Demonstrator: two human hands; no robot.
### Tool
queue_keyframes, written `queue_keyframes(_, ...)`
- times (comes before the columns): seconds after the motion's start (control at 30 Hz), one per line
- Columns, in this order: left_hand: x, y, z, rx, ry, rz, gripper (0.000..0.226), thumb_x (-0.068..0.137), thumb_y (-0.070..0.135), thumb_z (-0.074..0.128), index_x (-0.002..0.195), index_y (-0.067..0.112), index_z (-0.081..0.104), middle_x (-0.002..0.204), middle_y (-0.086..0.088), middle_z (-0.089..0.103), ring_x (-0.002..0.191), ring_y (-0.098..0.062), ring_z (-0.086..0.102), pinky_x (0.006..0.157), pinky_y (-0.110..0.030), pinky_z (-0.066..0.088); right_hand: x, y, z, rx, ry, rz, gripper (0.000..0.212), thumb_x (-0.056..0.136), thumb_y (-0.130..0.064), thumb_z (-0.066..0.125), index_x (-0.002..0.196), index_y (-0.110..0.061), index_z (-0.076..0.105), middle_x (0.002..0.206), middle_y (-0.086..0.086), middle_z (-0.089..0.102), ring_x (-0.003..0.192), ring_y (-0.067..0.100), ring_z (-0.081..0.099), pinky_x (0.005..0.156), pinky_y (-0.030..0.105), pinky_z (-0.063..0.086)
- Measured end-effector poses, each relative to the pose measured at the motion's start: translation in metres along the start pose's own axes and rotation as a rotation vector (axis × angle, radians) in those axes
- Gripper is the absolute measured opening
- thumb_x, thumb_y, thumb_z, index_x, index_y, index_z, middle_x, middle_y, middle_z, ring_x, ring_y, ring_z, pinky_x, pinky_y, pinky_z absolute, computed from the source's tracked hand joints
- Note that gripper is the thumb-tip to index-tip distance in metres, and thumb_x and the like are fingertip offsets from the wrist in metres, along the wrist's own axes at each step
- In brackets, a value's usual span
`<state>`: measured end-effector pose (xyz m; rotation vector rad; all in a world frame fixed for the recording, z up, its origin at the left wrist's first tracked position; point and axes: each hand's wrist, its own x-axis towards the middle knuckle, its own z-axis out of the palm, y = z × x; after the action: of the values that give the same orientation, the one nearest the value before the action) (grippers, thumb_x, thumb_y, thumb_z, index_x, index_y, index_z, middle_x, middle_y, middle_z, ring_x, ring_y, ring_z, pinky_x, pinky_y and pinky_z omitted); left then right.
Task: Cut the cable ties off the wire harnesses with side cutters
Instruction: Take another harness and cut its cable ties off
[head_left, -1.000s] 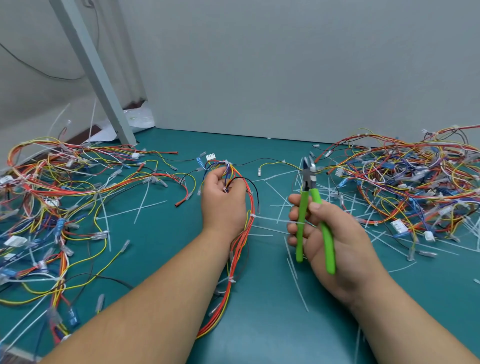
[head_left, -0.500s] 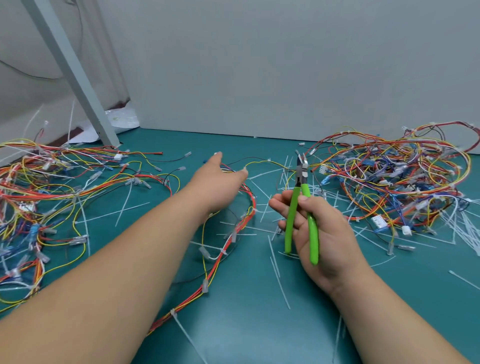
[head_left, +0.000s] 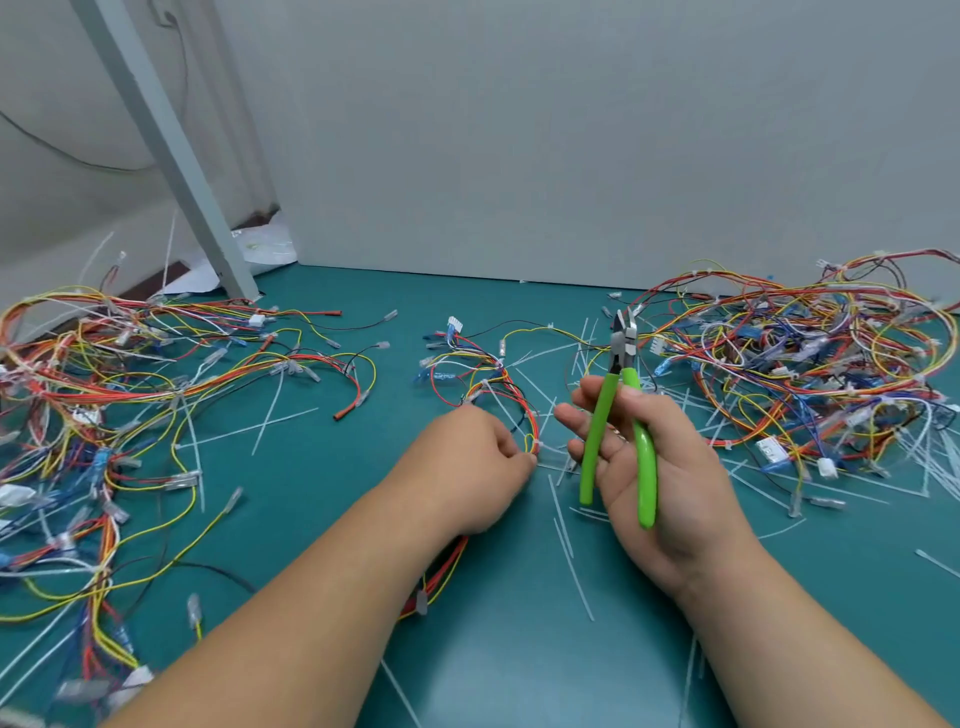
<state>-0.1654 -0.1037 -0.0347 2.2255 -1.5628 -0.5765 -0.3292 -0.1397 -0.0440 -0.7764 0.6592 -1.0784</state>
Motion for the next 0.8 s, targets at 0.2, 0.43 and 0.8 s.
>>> queue_keyframes(0.2, 0.002, -0.01, 0.018, -0.329, 0.34, -0.083, 0.02, 0.09, 0.037, 0.059, 0.075, 0.025, 0.066, 0.068, 0.014, 0.069, 0.071, -0.011, 0.064, 0.066, -0.03, 0.052, -0.007, -0.007, 0.003, -0.043, -0.1, 0.034, 0.045, 0.086, -0.051, 0.063, 0.125, -0.03, 0.072, 0.104, -0.001, 0.067, 0.093, 0.019, 0.069, 0.08, 0.044, 0.056)
queue_keyframes(0.43, 0.008, -0.011, 0.028, -0.583, 0.501, -0.174, 0.018, 0.091, 0.04, 0.052, 0.081, 0.029, 0.062, 0.071, 0.018, 0.071, 0.068, -0.006, 0.065, 0.066, -0.033, 0.052, -0.015, -0.006, 0.005, -0.124, -0.268, 0.326, 0.064, 0.074, -0.042, 0.056, 0.128, -0.011, 0.069, 0.1, 0.01, 0.061, 0.081, 0.025, 0.059, 0.068, 0.041, 0.047)
queue_keyframes(0.8, 0.005, -0.01, 0.034, -0.634, 0.596, -0.045, 0.014, 0.087, 0.045, 0.056, 0.082, 0.032, 0.061, 0.075, 0.014, 0.071, 0.076, -0.011, 0.069, 0.073, -0.041, 0.056, -0.022, 0.001, 0.013, -0.222, -0.267, 0.426, 0.067, 0.078, -0.051, 0.067, 0.122, 0.0, 0.067, 0.09, 0.012, 0.065, 0.073, 0.029, 0.07, 0.055, 0.04, 0.059)
